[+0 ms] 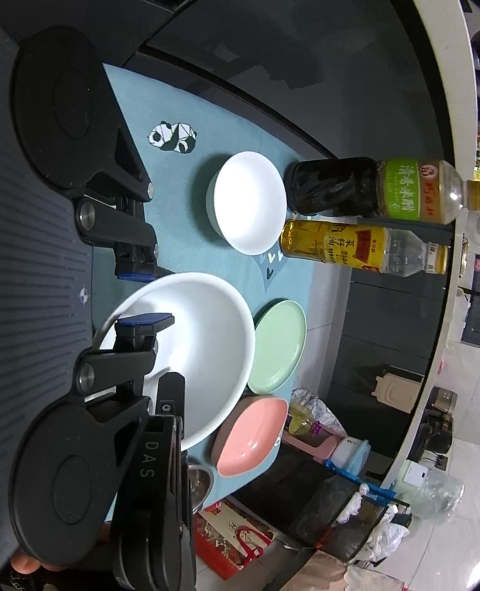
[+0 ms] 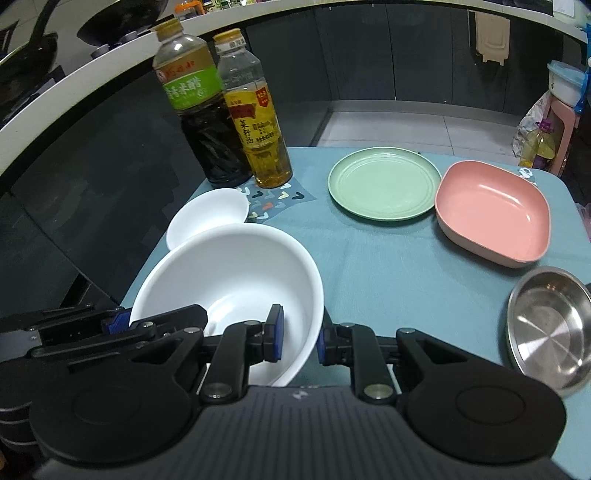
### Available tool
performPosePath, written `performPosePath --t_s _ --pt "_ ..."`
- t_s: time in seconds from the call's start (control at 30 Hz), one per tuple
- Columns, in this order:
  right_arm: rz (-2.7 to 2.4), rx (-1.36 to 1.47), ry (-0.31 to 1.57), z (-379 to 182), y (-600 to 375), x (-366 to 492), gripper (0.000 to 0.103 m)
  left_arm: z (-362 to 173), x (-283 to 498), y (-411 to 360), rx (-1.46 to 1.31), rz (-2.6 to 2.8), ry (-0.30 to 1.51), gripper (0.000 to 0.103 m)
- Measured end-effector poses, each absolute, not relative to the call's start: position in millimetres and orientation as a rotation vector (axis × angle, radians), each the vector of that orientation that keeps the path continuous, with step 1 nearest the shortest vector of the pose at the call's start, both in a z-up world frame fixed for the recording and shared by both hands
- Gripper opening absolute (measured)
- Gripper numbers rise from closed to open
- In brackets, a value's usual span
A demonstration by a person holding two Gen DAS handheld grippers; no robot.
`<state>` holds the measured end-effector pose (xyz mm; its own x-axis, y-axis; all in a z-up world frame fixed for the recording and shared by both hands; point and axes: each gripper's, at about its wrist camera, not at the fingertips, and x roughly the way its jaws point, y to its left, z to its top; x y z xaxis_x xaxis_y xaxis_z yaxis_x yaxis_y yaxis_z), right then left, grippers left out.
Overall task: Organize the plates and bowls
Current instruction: 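Lift the large white bowl and lower it into the black bowl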
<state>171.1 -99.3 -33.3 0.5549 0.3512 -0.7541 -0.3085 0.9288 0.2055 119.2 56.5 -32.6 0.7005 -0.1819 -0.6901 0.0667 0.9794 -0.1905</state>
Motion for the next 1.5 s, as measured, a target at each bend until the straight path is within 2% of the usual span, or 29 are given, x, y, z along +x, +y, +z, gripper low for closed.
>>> performPosePath --t_s 0.77,1.5 --pt "0.396 0.01 0.869 -19.1 -98.5 62.0 0.019 -21.4 28.7 49.7 -0.122 -0.195 0.742 0.016" --pt "0.376 0.02 0.928 -44.0 -105.7 49.6 0.02 -52.2 18.3 39.9 -0.079 -0.198 0.835 0.016"
